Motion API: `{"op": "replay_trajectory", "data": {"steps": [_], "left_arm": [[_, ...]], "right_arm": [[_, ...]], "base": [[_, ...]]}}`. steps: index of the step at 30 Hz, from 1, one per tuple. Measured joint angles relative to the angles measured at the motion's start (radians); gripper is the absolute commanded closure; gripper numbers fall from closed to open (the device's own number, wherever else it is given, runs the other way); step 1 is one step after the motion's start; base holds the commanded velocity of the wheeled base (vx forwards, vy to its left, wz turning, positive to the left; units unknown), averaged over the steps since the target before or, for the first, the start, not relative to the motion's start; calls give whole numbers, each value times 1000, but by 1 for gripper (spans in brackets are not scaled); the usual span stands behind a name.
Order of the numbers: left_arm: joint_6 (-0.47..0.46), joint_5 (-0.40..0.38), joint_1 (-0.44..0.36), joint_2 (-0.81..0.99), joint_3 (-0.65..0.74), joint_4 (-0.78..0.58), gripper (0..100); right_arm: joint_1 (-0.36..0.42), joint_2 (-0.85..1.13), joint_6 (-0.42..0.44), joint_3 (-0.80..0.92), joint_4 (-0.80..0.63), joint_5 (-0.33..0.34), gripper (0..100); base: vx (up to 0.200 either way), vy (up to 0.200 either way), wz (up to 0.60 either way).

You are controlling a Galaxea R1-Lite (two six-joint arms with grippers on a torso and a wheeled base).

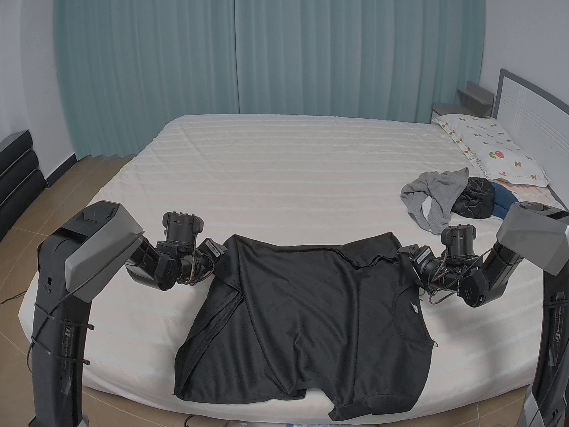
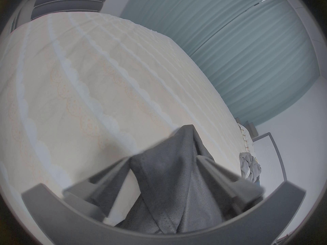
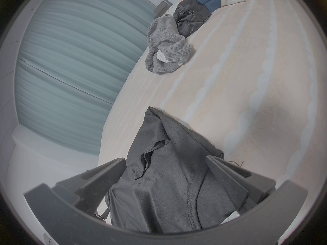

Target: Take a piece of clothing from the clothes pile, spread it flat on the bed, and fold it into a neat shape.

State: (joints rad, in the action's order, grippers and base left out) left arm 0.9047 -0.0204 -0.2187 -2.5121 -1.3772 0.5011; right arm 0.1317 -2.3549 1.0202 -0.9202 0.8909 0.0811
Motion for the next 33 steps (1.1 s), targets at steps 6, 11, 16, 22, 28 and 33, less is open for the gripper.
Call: {"op": "replay_trajectory", "data": {"steps": [6,11,16,22,28,33], "left_arm": [[1,23,1,-11,-25,0,100],[4,77,16,-23,-74,1,100],[-19,90,44,-29,-135,1,100],[-132,91,72,-32,-199,1,100],[-183,90,106,-55,-304,-5,100],[-186,91,132,-93,-357,-12,100]], "right_arm": [[0,-1,0,-1,0,0,0],[0,-1,0,-3,0,0,0],[-1,-3,-1,-9,7,-2,0],[-2,-7,-3,-3,41,-2,0],[-9,-18,-4,-14,44,-1,0],[-14,-45,-20,-93,24,-4,0]], "base": [[0,0,0],[0,0,0],[0,0,0],[0,0,0],[0,0,0],[0,0,0]]}}
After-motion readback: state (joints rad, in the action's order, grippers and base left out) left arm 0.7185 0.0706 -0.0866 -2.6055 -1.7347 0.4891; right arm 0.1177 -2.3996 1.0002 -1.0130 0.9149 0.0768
